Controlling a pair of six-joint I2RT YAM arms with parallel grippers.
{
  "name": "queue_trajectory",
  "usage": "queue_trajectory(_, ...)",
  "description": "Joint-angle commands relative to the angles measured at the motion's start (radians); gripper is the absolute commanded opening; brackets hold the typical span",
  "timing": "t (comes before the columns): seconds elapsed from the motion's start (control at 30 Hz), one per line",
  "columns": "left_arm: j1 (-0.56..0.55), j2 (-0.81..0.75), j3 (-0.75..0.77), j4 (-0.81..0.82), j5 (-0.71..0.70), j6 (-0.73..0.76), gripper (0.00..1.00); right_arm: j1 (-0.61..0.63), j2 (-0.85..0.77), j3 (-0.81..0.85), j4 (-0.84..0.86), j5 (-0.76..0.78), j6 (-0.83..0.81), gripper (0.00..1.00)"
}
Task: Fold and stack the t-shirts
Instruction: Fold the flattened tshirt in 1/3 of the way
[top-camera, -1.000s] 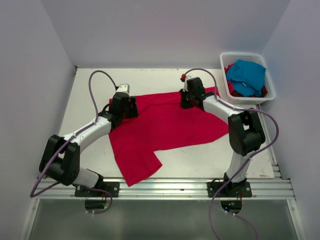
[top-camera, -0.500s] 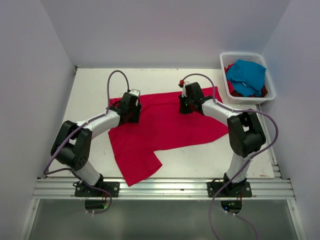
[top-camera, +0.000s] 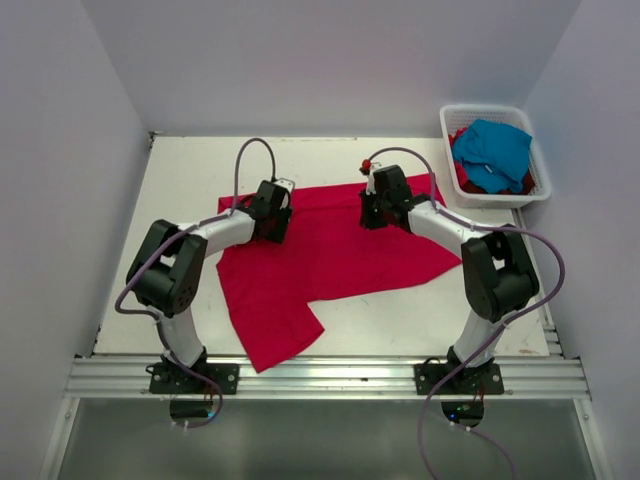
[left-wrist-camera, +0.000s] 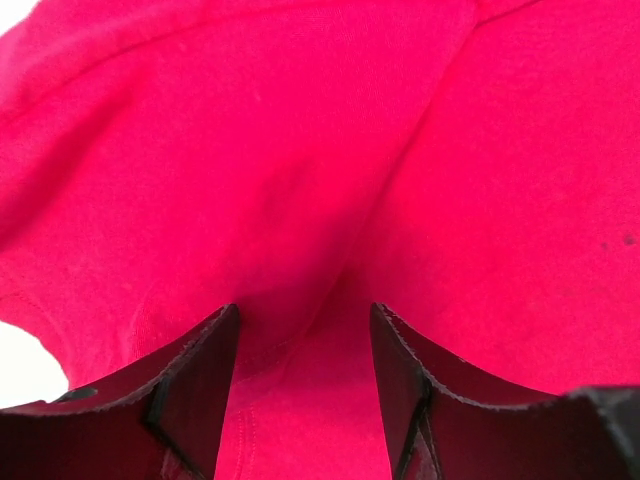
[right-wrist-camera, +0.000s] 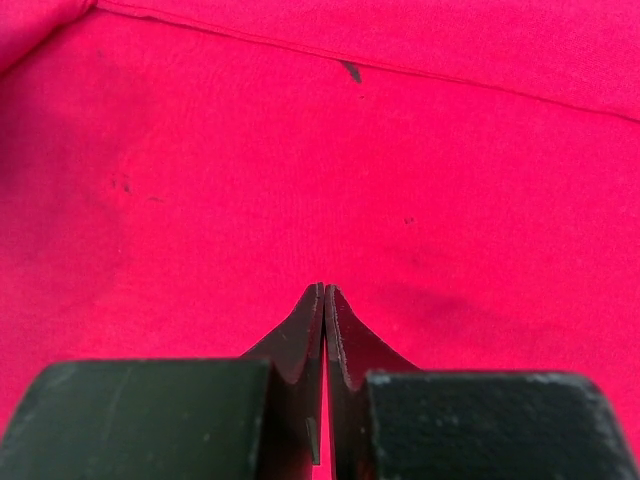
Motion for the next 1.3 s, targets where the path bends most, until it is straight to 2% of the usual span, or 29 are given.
queue_trajectory(0.0, -0.004, 0.016, 0.049, 0.025, -0.005, 0.024, 0.58, 0.002, -0.05, -0.001, 0.013, 0.015, 0.004, 0.01)
queue_trajectory(0.17, -0.004, 0.033, 0.067, 0.03, -0.031, 0.02, 0.44, 0.002, -0.052, -0.013, 0.012, 0.023, 0.003, 0.0)
queue_trajectory(0.2, -0.004, 0.03, 0.069, 0.03, -0.036, 0.02, 0.38, 0.002, -0.052, -0.015, 0.013, 0.027, 0.003, 0.0)
queue_trajectory(0.3, -0.004, 0.016, 0.083, 0.025, -0.053, 0.017, 0.26, 0.002, -0.052, -0.021, 0.015, 0.03, 0.001, 0.0)
queue_trajectory(0.43, -0.004, -0.01, 0.092, 0.025, -0.067, 0.021, 0.19, 0.002, -0.046, -0.02, 0.015, 0.032, 0.001, 0.0)
queue_trajectory(0.57, -0.004, 0.001, 0.104, 0.011, -0.074, 0.028, 0.17, 0.002, -0.047, -0.021, 0.015, 0.033, -0.002, 0.0)
queue_trajectory(0.67, -0.004, 0.012, 0.098, 0.019, -0.068, 0.023, 0.1, 0.002, -0.049, -0.021, 0.013, 0.033, -0.002, 0.0)
queue_trajectory(0.7, -0.004, 0.015, 0.1, 0.02, -0.068, 0.023, 0.03, 0.002, -0.049, -0.021, 0.013, 0.033, 0.0, 0.0)
queue_trajectory(0.73, -0.004, 0.018, 0.1, 0.02, -0.07, 0.023, 0.0, 0.002, -0.05, -0.023, 0.012, 0.033, -0.002, 0.0)
queue_trajectory(0.97, 0.007, 0.004, 0.119, 0.053, -0.091, 0.008, 0.0, 0.002, -0.049, -0.027, 0.012, 0.035, -0.002, 0.0)
queue_trajectory(1.27, 0.107, 0.015, 0.133, 0.117, -0.113, -0.037, 0.0, 0.002, -0.043, -0.029, 0.009, 0.04, -0.008, 0.0)
